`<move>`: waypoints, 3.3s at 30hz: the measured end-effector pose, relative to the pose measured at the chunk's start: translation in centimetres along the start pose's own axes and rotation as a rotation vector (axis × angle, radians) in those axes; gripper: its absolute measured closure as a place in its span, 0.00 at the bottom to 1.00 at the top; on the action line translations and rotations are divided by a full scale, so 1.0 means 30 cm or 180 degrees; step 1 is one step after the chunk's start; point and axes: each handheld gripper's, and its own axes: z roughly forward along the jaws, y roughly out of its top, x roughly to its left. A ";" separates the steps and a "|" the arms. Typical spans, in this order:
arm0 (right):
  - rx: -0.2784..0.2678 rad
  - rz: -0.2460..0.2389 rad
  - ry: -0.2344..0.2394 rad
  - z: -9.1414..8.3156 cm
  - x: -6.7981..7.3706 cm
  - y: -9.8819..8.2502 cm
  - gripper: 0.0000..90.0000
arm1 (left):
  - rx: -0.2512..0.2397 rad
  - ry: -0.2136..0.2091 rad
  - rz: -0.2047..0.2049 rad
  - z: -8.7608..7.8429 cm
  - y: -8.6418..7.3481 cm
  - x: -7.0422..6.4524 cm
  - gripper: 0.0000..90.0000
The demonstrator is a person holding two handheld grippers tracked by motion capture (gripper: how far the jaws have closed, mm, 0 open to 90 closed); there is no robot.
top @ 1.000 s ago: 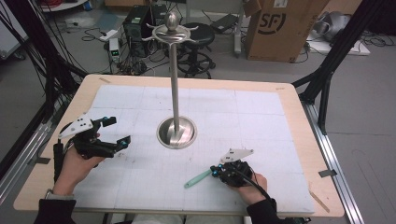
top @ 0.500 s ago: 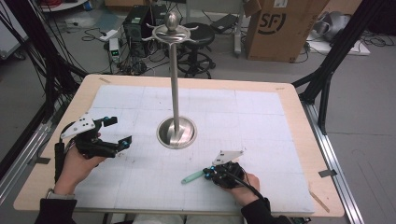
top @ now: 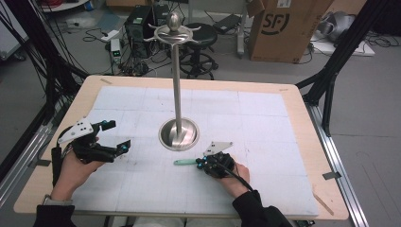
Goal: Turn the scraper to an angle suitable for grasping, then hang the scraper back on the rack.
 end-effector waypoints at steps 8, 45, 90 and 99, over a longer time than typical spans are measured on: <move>-0.0046 0.0336 -0.0255 -0.046 -0.154 -0.016 1.00 | -0.0046 -0.0022 -0.0024 -0.014 -0.001 -0.009 0.02; 0.0315 -0.0057 0.0004 -0.148 0.010 -0.103 1.00 | -0.0015 -0.0094 0.0017 0.031 0.007 -0.013 0.02; 0.0850 -0.0244 0.0224 -0.109 0.020 0.087 0.05 | 0.0020 -0.0092 0.0011 0.012 0.006 -0.025 0.02; 0.1121 -0.0171 0.0178 -0.087 0.012 0.087 0.28 | 0.0017 -0.0076 0.0004 0.004 0.005 -0.023 0.02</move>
